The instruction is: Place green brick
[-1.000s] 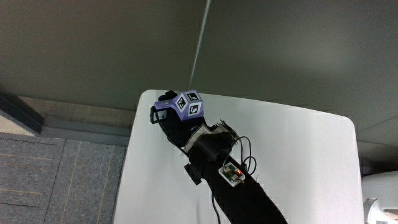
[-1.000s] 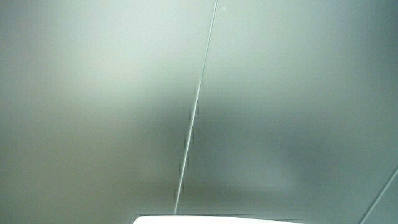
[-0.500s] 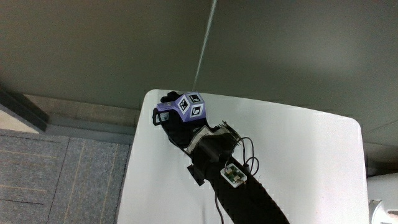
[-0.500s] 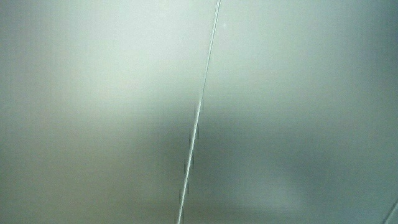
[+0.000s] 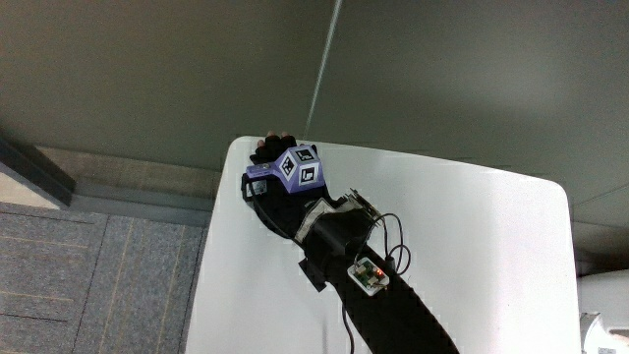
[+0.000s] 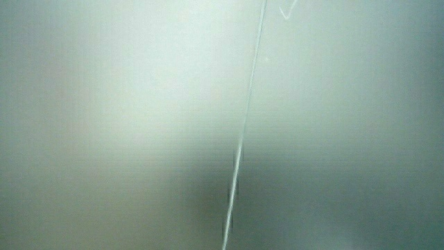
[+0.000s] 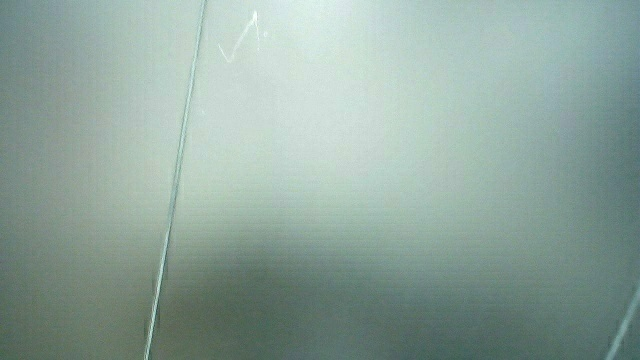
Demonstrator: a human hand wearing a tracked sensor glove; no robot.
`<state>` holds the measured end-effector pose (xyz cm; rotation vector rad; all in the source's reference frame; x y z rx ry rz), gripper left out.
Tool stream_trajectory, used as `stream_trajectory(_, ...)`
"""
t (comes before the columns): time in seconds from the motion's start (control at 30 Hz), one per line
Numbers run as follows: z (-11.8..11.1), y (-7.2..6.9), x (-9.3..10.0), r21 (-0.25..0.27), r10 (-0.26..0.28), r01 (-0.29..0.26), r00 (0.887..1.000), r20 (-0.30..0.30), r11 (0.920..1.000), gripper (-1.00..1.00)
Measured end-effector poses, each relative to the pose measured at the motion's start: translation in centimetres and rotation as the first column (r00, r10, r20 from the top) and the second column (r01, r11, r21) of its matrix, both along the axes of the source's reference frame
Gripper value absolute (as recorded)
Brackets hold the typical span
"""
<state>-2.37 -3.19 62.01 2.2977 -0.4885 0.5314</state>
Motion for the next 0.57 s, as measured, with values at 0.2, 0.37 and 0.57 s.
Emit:
stream_trajectory(0.2, 0.1, -0.3, 0.3, -0.009, -0.006, 0.006, 1.000, 0.019, 0.9999, -1.00)
stream_trajectory(0.37, 0.2, 0.0, 0.8, 0.029, 0.000, 0.000, 1.000, 0.030, 0.9996, -1.00)
stream_trajectory(0.57, -1.7, 0.8, 1.5, 0.082, -0.034, 0.026, 0.994, 0.106, 0.9963, -1.00)
